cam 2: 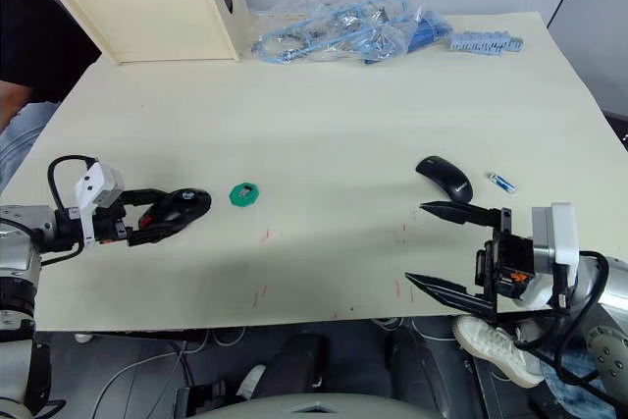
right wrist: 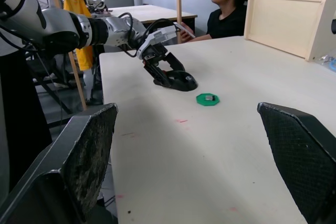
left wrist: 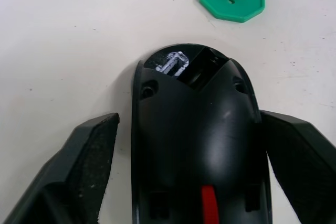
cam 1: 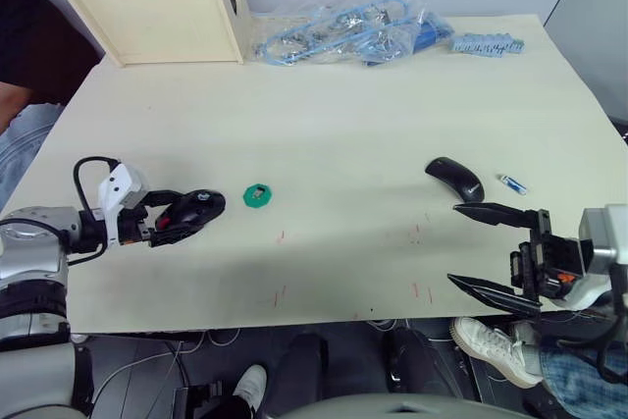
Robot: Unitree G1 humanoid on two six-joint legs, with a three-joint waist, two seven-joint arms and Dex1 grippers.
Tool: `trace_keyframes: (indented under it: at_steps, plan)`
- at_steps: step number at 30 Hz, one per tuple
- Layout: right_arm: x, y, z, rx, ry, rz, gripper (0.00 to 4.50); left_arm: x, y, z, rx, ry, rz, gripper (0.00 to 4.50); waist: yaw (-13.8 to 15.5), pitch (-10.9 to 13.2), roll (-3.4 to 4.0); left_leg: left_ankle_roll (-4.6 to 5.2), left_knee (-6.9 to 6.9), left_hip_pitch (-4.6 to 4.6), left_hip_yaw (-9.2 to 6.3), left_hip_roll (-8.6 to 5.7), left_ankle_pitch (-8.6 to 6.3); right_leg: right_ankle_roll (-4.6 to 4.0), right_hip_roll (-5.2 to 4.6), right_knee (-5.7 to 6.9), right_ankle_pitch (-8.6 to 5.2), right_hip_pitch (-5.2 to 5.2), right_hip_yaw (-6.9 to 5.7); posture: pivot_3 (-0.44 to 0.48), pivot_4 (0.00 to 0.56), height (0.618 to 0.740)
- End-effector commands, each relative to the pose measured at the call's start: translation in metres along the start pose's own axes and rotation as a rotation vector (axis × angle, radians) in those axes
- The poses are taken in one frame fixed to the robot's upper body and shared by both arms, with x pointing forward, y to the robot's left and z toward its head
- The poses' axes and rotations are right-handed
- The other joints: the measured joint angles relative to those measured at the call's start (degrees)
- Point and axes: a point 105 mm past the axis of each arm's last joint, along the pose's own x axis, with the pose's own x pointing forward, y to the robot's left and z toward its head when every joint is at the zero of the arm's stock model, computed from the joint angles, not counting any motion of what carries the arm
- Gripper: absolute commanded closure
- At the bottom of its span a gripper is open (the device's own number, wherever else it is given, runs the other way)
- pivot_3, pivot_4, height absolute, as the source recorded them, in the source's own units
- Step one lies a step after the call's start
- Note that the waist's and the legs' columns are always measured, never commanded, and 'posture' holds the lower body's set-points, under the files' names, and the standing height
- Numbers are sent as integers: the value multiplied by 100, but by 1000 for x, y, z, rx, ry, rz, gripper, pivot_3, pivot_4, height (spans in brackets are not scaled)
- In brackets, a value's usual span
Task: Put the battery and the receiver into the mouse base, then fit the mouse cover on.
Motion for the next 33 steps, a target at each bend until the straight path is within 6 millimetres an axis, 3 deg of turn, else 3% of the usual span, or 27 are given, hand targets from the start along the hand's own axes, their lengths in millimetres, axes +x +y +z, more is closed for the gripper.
trace_keyframes:
  at_steps: [1, 9, 14, 23, 27, 33]
  plan:
    - [1, 1, 7, -33, -12, 7, 0, -4, 2, 3, 19, -4, 8, 1542, 1, 0, 0, 0, 0, 1, 1, 0, 0, 0, 0, 0, 0, 0, 0, 0, 150, 740]
    - [-1, 0, 4, -29, -6, -3, 0, -13, 4, 17, 26, -57, 17, 1544, 1, 0, -1, 0, 1, 0, 0, 0, 0, 0, 0, 0, 0, 0, 0, 0, 150, 740]
    - [-2, -6, 1, -28, -12, -29, 0, -22, -11, 45, 40, -113, -57, 1544, -9, 1, -5, 0, 1, 0, 0, 3, 0, 0, 0, 1, 0, 0, 1, 0, 150, 740]
    - [-12, -24, -4, -42, 12, -61, 0, 3, -51, 101, 121, -142, -162, 1544, 5, 2, -5, 0, 2, 0, -2, 0, 0, 0, -2, 0, 0, 2, 2, 0, 150, 740]
    - [-16, -30, -6, -50, 21, -80, 0, 18, -80, 132, 201, -170, -206, 1544, 4, 2, -5, 0, 2, 0, -1, 0, 0, 0, -1, 1, 0, 2, 4, 0, 150, 740]
    - [-16, -33, -5, -59, 26, -81, 0, 41, -111, 153, 287, -106, -183, 1544, -6, 3, -4, 0, 1, 1, -4, 0, 0, 1, 2, 2, 0, 1, 7, 0, 150, 740]
